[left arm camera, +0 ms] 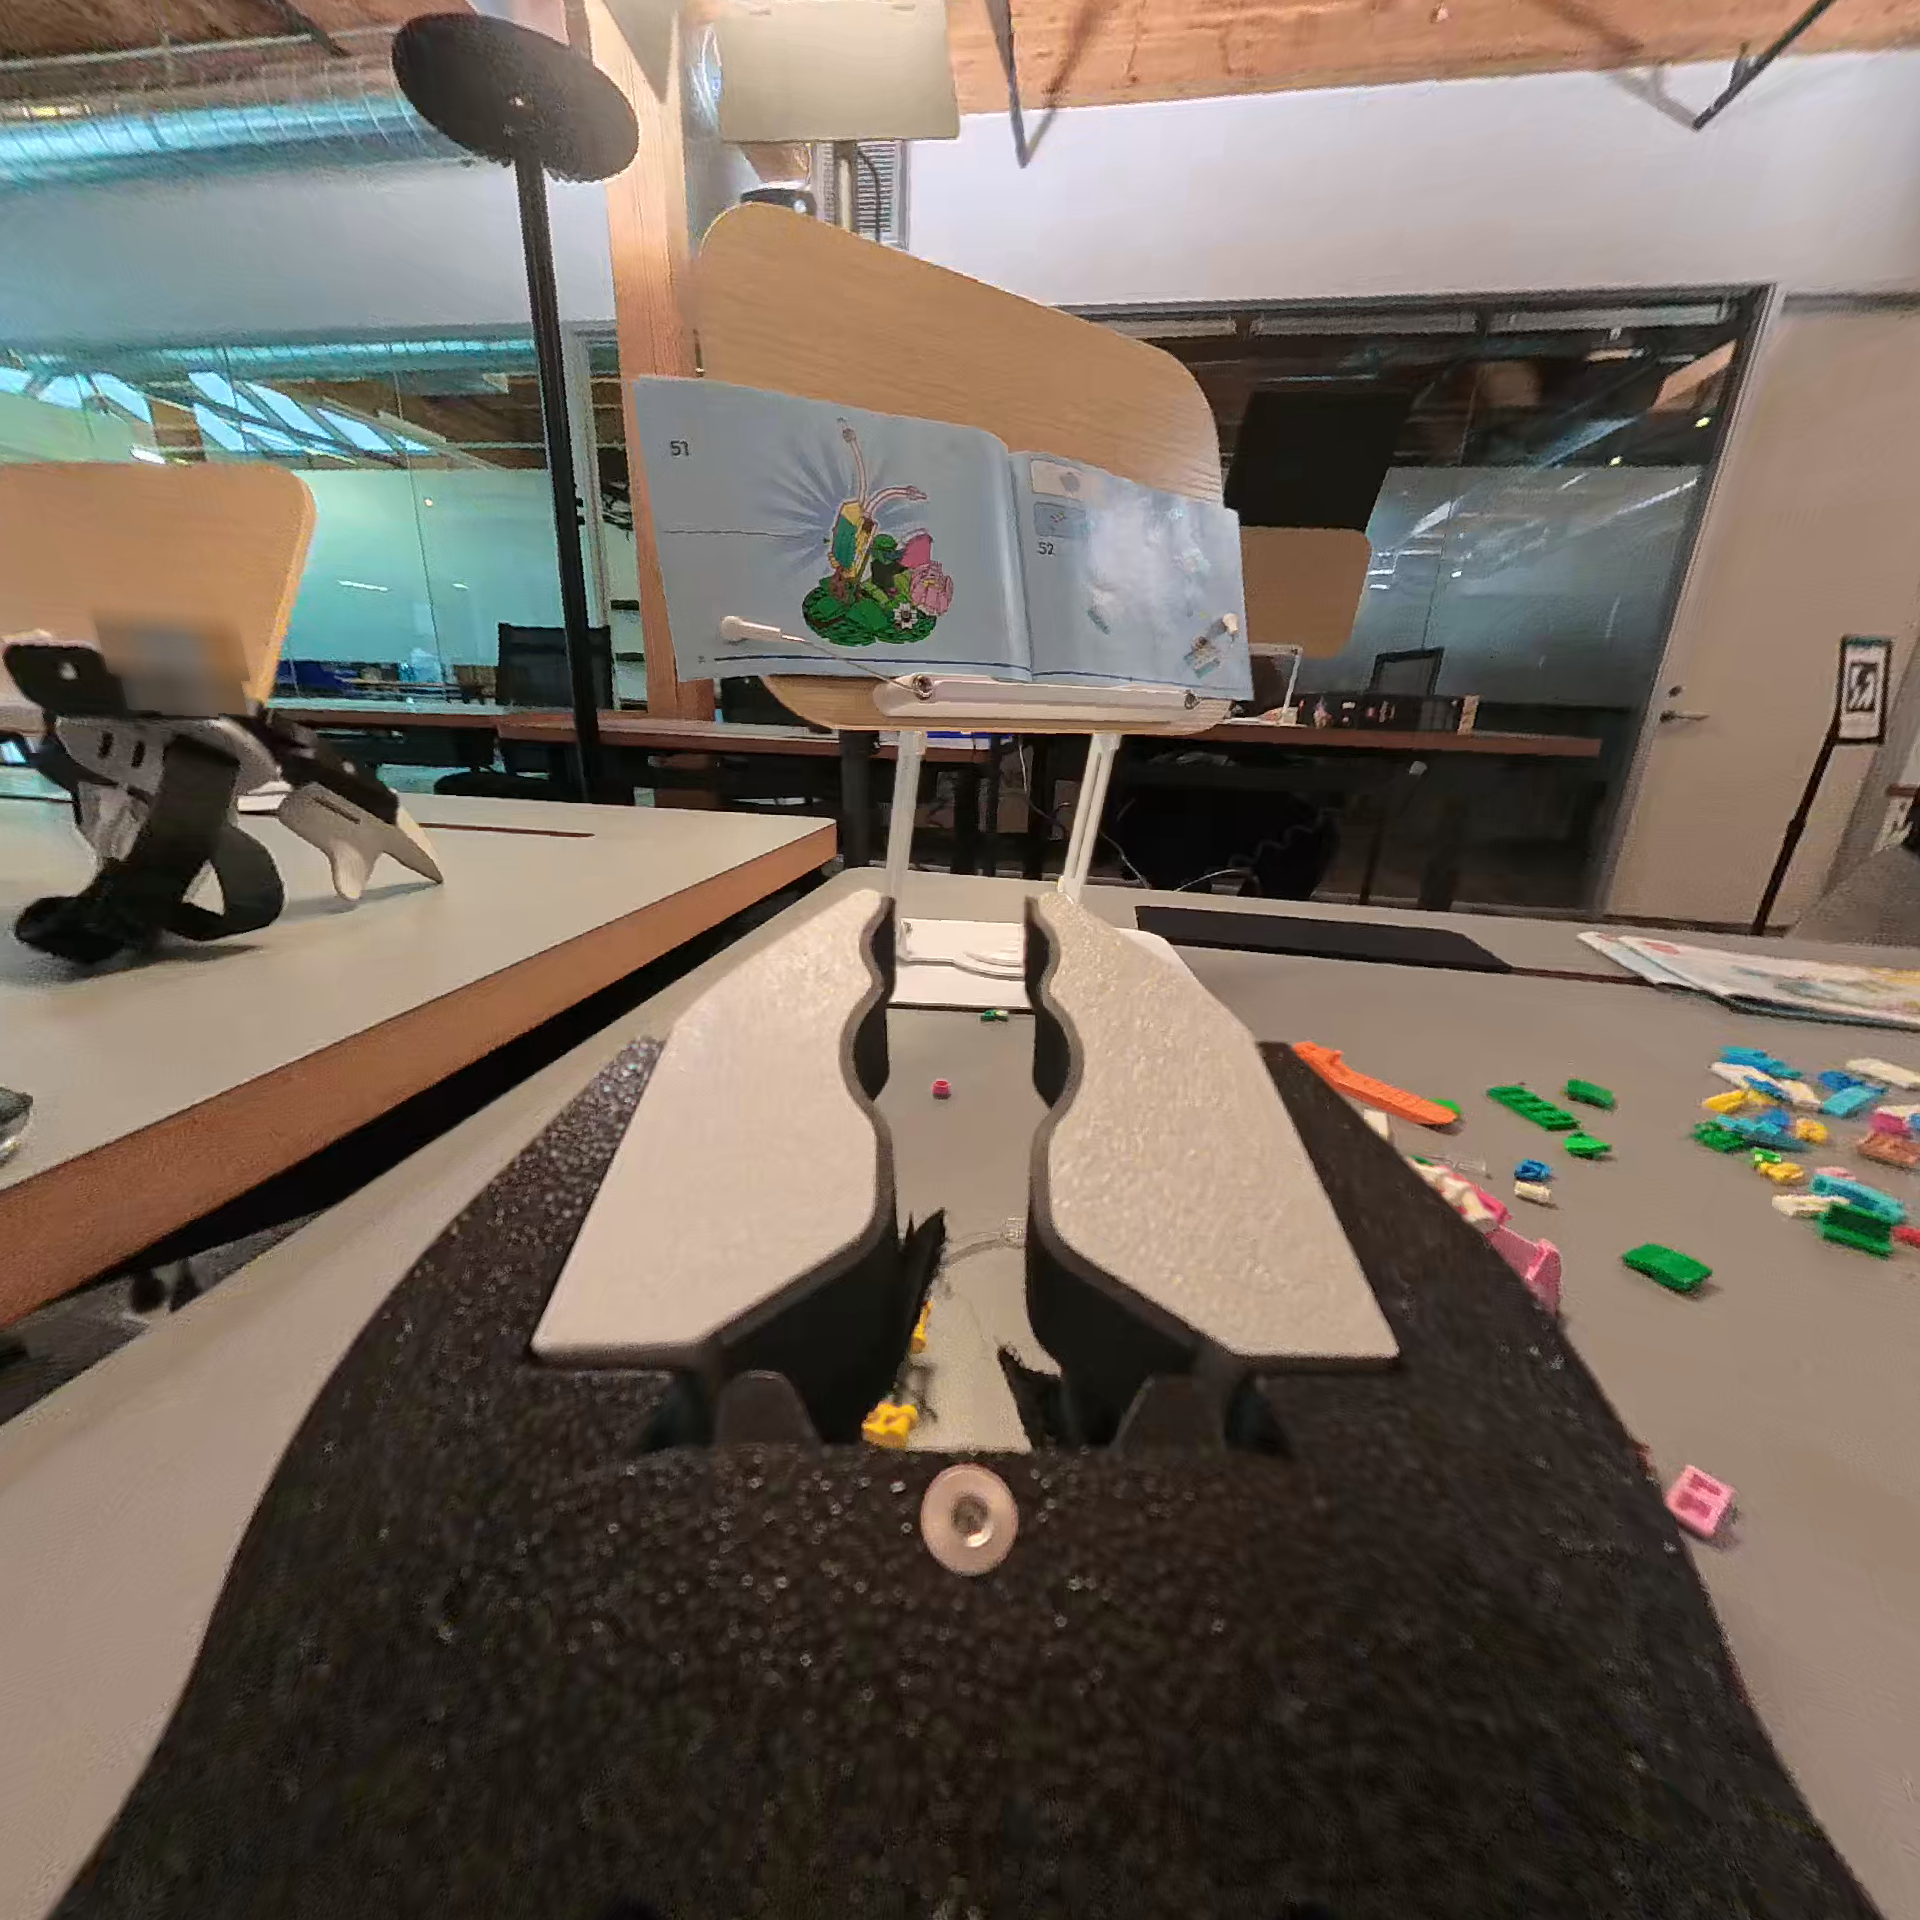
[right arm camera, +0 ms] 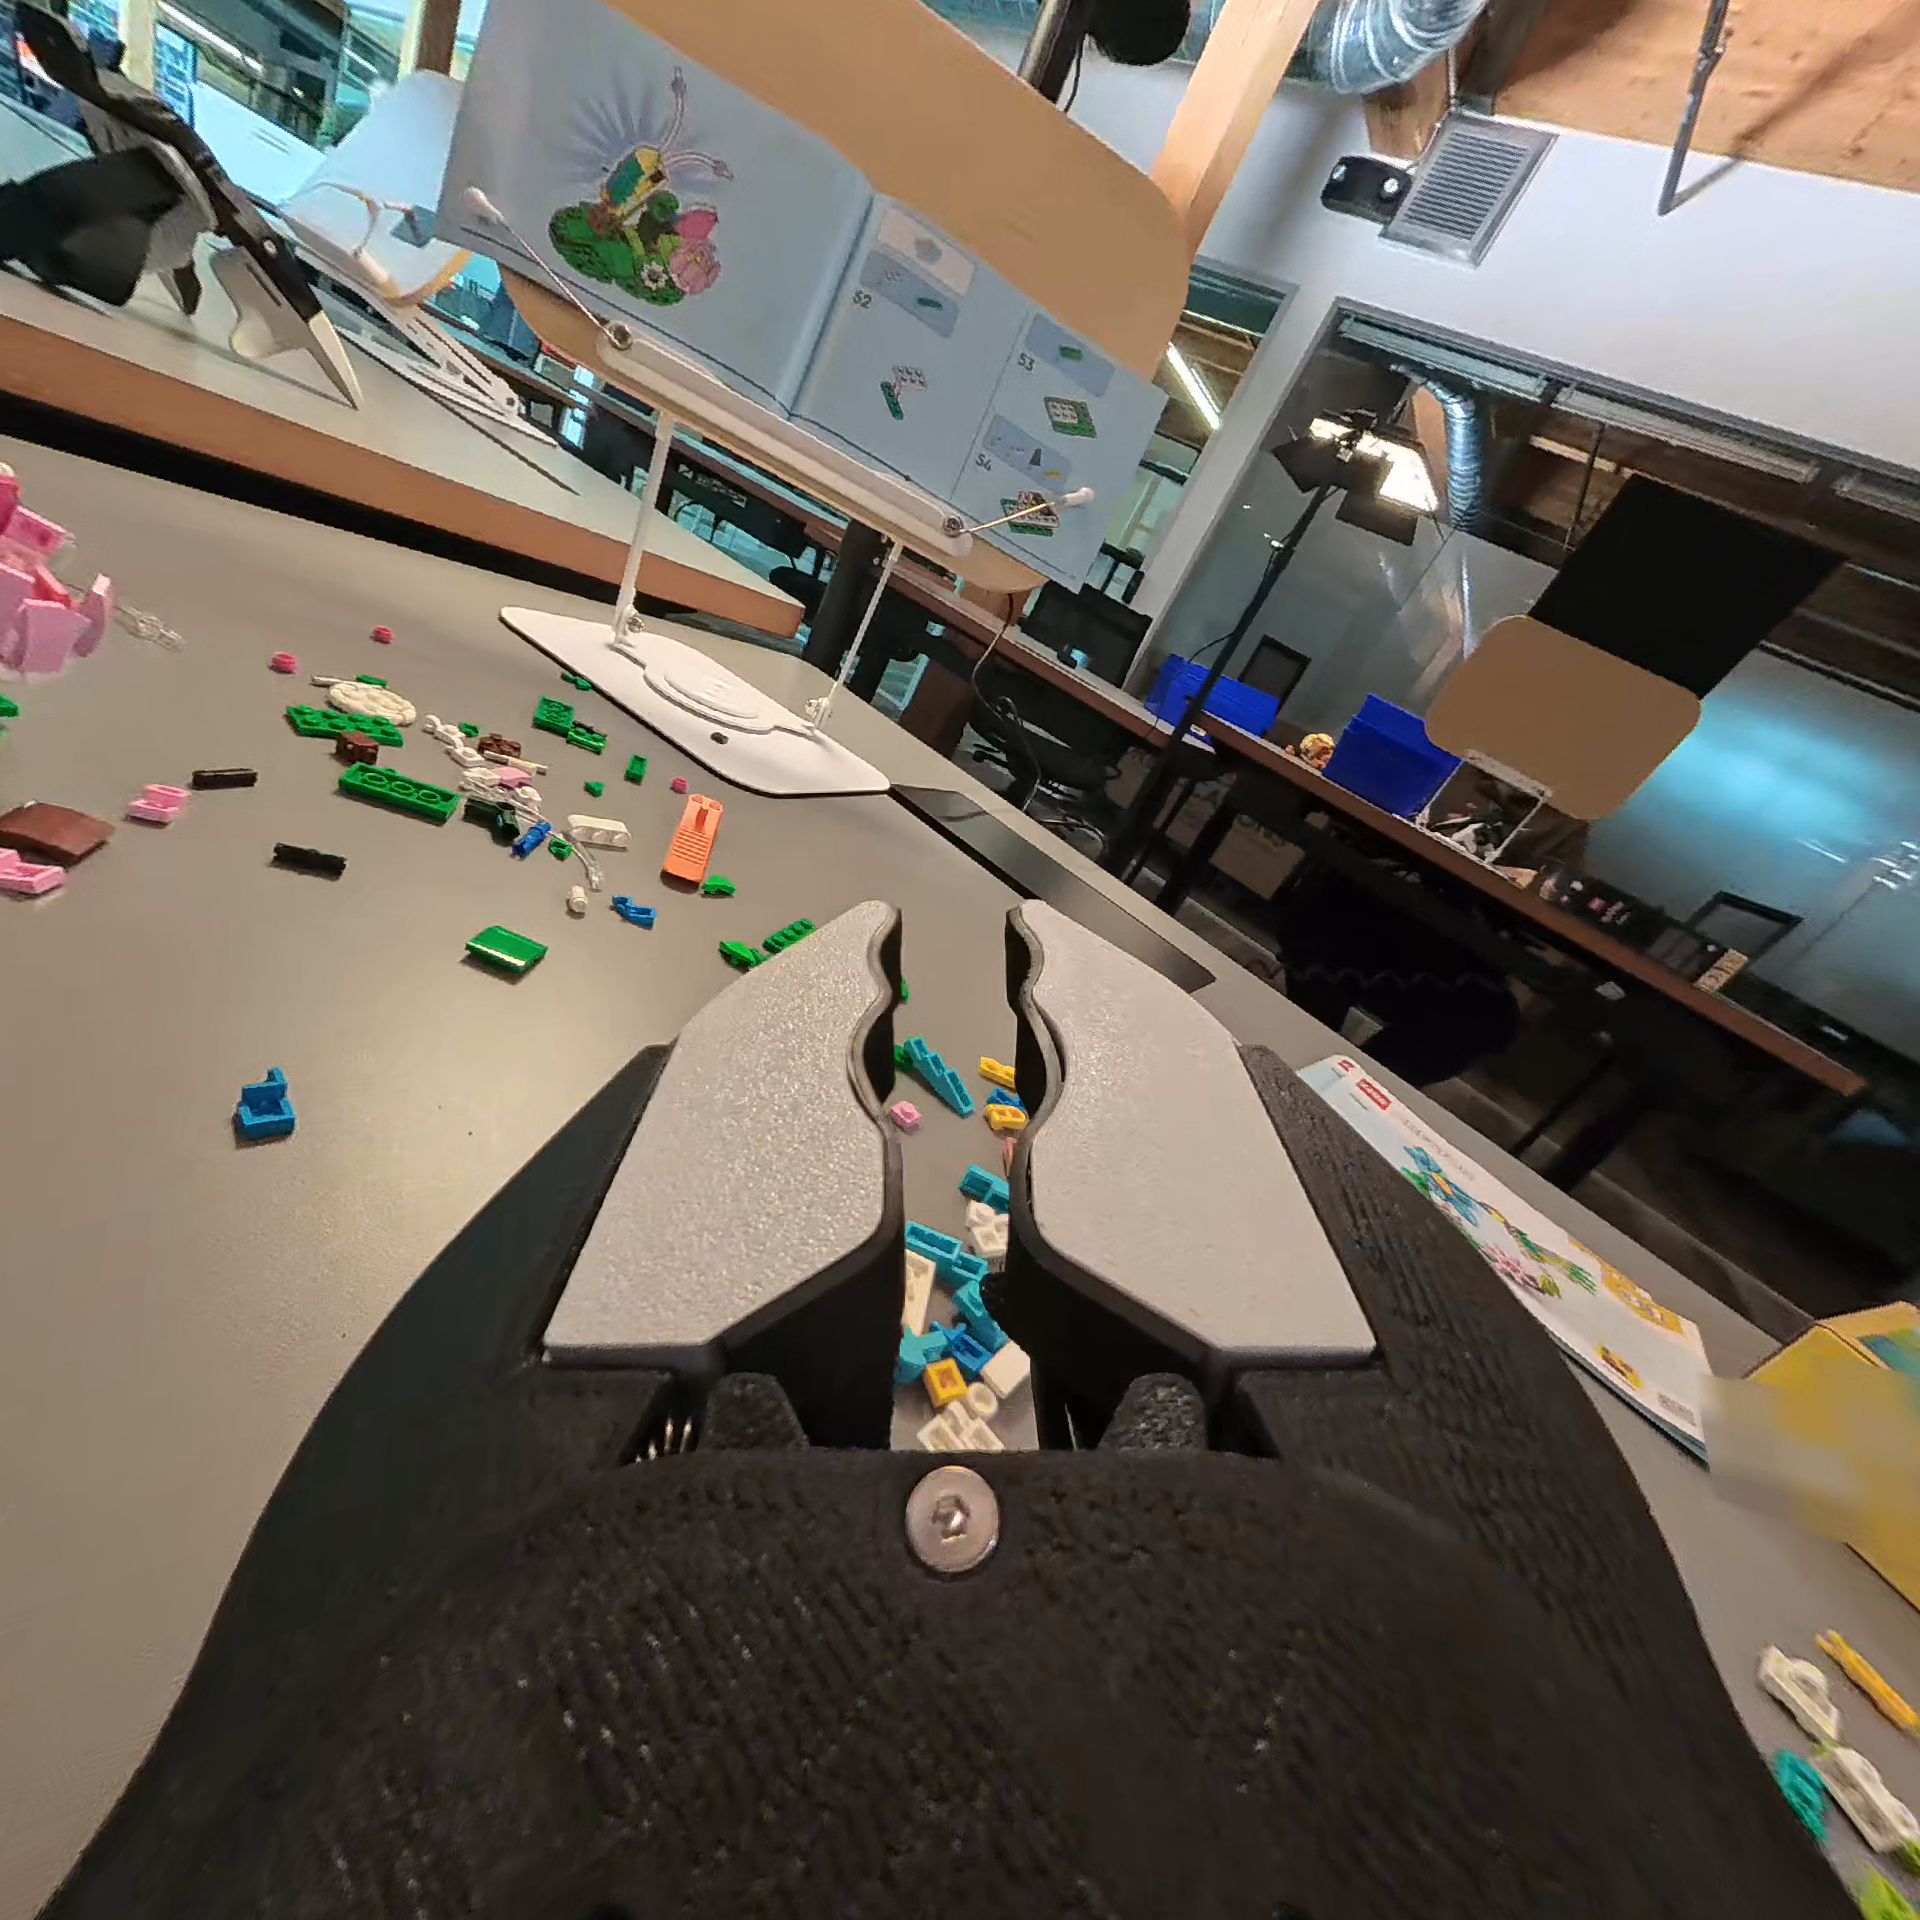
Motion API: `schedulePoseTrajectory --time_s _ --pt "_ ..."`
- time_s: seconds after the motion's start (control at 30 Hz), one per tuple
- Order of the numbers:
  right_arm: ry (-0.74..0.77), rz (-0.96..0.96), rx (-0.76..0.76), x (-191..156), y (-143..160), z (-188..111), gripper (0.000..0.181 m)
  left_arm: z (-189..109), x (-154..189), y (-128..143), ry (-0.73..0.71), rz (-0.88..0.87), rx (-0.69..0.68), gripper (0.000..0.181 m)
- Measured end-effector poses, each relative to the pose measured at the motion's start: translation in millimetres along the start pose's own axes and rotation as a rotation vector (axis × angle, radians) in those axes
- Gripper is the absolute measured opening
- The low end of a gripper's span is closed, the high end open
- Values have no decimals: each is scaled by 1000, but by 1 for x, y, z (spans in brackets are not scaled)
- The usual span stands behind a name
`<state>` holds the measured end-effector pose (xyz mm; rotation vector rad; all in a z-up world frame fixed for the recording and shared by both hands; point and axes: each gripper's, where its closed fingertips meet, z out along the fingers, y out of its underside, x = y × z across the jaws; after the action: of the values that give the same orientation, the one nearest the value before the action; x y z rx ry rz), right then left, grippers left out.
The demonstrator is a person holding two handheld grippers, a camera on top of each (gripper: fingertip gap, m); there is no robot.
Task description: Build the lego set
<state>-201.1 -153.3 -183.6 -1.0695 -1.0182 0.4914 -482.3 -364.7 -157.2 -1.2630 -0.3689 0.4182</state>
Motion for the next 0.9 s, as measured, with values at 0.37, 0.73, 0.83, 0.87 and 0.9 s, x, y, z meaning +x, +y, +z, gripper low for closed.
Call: schedulePoseTrajectory --time_s 0.37,0.73,0.83,0.87,0.9 --pt "6 48 25 7 -2 -3 12 -8 -16 -9 -96 -13 69 19" --pt "-41 6 43 -2 -3 -1 11 -16 -37 -20 -169 -72 163 16" --pt "-48 4 46 -3 -4 0 10 -13 -34 -17 -155 -62 142 14" --pt "-47 8 47 -3 -4 0 10 -12 -33 -16 -151 -61 138 13" --pt "-46 12 49 -2 -4 -1 10 -12 -32 -16 -145 -61 136 12"
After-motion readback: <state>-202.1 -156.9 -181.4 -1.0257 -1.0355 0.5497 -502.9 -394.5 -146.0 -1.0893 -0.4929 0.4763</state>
